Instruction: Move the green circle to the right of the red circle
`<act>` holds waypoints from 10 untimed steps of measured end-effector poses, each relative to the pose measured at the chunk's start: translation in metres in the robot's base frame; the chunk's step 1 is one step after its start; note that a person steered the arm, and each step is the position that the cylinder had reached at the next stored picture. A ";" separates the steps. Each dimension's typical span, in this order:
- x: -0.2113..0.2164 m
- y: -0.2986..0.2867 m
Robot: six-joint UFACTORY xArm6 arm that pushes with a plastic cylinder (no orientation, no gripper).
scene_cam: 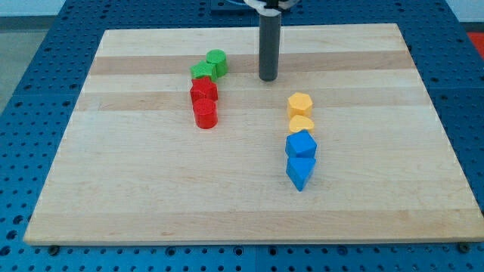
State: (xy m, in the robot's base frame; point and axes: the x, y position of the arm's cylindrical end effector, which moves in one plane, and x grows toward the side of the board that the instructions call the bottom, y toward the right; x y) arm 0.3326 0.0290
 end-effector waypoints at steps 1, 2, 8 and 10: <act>-0.015 0.000; -0.106 -0.010; 0.030 -0.028; 0.081 -0.012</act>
